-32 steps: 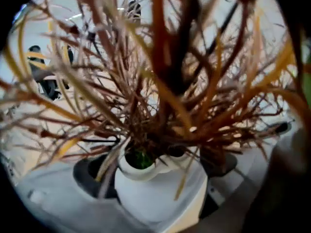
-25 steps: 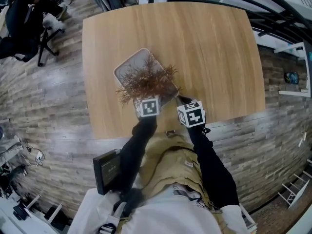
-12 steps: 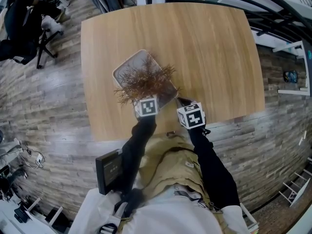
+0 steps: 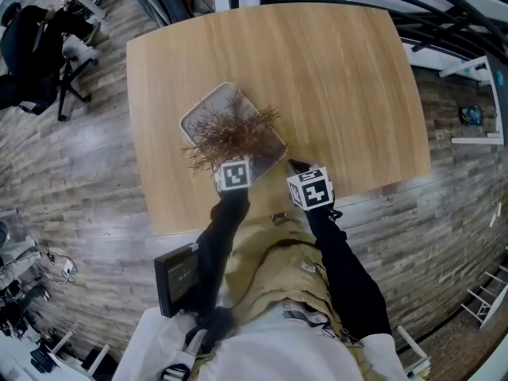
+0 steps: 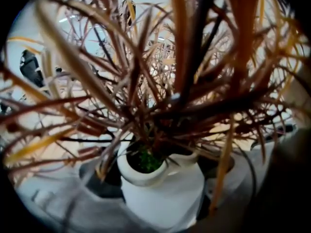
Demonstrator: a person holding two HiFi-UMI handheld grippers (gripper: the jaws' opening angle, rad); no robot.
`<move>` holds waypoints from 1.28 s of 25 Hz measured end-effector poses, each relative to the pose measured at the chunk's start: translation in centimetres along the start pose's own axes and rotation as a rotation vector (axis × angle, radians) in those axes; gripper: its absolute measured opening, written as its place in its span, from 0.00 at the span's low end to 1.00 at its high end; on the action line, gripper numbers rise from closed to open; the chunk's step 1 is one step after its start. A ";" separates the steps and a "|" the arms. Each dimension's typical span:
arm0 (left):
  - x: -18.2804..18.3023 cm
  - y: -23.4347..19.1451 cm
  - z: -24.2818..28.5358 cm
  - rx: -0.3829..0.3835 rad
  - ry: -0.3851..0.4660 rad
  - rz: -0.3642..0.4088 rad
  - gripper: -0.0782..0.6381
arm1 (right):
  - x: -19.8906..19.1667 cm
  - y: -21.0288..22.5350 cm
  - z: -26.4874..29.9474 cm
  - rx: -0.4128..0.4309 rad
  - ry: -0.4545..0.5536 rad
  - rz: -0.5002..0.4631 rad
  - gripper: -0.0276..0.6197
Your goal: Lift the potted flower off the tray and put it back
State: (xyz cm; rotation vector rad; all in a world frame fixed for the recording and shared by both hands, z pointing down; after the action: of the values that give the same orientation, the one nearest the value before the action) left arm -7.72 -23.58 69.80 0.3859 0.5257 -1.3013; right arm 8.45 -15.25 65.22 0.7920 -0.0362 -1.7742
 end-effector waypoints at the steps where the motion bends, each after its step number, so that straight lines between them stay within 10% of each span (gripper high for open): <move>1: -0.1 -0.1 0.0 -0.003 -0.002 0.001 0.75 | 0.0 0.0 0.1 0.001 0.000 0.002 0.05; 32: 3.6 -0.7 -13.7 -0.007 0.153 -0.047 0.75 | 2.6 -4.5 -6.6 0.058 0.193 -0.071 0.05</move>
State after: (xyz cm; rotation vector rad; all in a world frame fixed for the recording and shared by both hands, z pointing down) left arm -9.81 -19.11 56.51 0.4715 0.6710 -1.3217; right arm 7.76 -13.45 56.98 1.0139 0.0698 -1.7624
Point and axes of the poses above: the fingertips, and each gripper's own axes: z forward along the fingers, y to its right, x out of its top, the point moved 6 cm from there along -z, backward along the fingers, and after that the axes turned 12 degrees about x, right-handed, at the moved point
